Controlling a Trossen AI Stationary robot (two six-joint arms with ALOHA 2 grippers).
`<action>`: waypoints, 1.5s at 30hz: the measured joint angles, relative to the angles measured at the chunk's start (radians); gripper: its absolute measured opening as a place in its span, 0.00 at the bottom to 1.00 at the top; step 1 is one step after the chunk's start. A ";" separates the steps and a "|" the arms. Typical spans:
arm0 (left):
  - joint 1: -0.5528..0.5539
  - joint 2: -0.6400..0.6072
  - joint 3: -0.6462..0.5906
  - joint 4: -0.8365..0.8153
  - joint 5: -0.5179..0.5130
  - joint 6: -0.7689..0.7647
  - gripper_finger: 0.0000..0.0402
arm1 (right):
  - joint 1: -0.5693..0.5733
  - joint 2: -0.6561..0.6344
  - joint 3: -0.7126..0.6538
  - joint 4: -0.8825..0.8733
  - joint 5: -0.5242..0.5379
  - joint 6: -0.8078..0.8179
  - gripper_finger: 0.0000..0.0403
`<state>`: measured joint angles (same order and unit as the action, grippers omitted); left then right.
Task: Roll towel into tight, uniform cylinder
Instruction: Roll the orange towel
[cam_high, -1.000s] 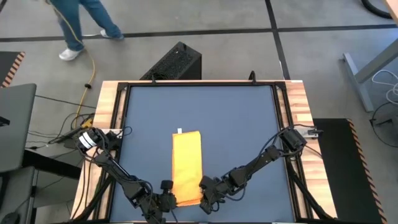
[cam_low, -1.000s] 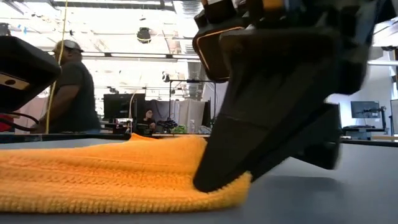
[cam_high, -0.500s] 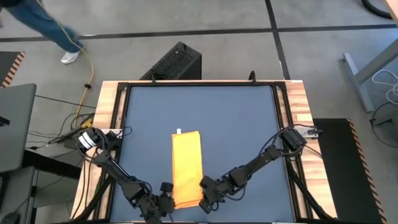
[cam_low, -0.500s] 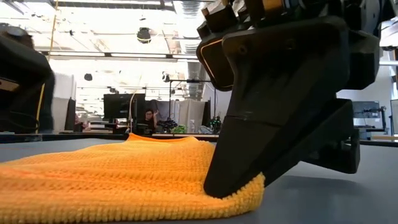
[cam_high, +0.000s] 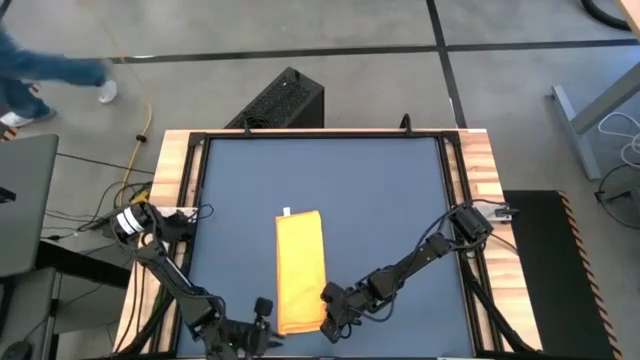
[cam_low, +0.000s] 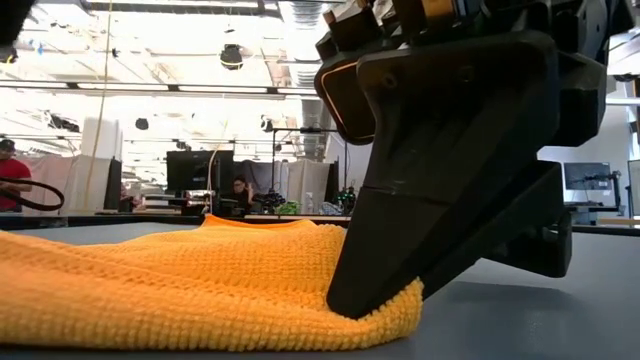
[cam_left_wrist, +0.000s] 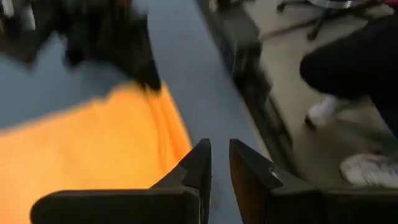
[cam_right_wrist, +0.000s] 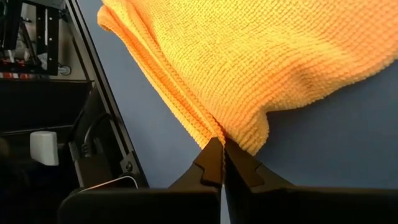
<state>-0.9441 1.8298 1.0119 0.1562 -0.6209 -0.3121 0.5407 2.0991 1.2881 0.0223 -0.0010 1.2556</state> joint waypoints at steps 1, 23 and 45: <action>0.002 0.011 0.001 0.046 -0.005 0.045 0.12 | 0.000 0.000 0.000 0.000 0.002 0.000 0.06; 0.137 0.075 -0.002 0.018 0.113 0.160 0.33 | 0.001 0.001 0.000 0.015 0.001 0.013 0.06; 0.134 0.168 0.000 0.066 0.131 0.080 0.01 | 0.015 0.001 0.000 0.019 -0.001 0.075 0.13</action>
<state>-0.8102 1.9976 1.0114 0.2227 -0.4904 -0.2324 0.5555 2.1006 1.2881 0.0414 -0.0020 1.3309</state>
